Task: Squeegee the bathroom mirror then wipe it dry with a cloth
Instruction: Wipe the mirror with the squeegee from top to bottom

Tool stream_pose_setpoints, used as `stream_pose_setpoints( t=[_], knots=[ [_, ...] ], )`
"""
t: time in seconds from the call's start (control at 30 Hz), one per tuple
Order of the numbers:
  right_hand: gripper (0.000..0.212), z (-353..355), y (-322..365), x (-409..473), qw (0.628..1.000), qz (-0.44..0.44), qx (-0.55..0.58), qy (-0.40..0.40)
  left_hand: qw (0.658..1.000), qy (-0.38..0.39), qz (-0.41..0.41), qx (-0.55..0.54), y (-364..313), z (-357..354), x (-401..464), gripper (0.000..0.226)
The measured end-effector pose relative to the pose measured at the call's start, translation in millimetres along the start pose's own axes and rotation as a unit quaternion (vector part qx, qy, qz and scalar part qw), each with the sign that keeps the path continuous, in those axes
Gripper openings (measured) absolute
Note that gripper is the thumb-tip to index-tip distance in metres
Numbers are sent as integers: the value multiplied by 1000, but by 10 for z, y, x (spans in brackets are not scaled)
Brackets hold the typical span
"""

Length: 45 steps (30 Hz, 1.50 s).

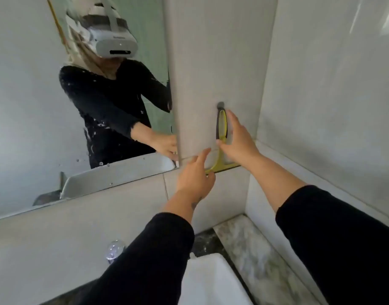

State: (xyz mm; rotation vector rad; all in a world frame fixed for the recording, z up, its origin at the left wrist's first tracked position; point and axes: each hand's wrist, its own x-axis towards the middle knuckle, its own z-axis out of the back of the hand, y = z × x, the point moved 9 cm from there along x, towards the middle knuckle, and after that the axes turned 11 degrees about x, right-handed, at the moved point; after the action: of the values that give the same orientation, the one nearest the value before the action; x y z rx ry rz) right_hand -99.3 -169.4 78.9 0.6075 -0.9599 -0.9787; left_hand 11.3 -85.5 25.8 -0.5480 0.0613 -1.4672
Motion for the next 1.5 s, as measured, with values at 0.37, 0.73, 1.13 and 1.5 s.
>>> stream_pose_setpoints(
  t=[0.37, 0.73, 1.13, 1.5],
  knots=[
    [81, -36, -95, 193, 989, 85, 92, -81, 995, -94, 33, -26, -171, -526, 242, 75],
    [67, 414, 637, -229, 977, -61, 184, -86, 979, -199, 35, -32, -412, 373, -326, 53],
    [65, 295, 2402, -983, 937, 236, -257, 31, 949, -254, -6, 187, -96, 2005, -1176, 47],
    [30, -166, 3707, -1237, 876, 378, -280, 111, 914, -335, -32, 228, 296, 3480, -1713, 45]
  ],
)
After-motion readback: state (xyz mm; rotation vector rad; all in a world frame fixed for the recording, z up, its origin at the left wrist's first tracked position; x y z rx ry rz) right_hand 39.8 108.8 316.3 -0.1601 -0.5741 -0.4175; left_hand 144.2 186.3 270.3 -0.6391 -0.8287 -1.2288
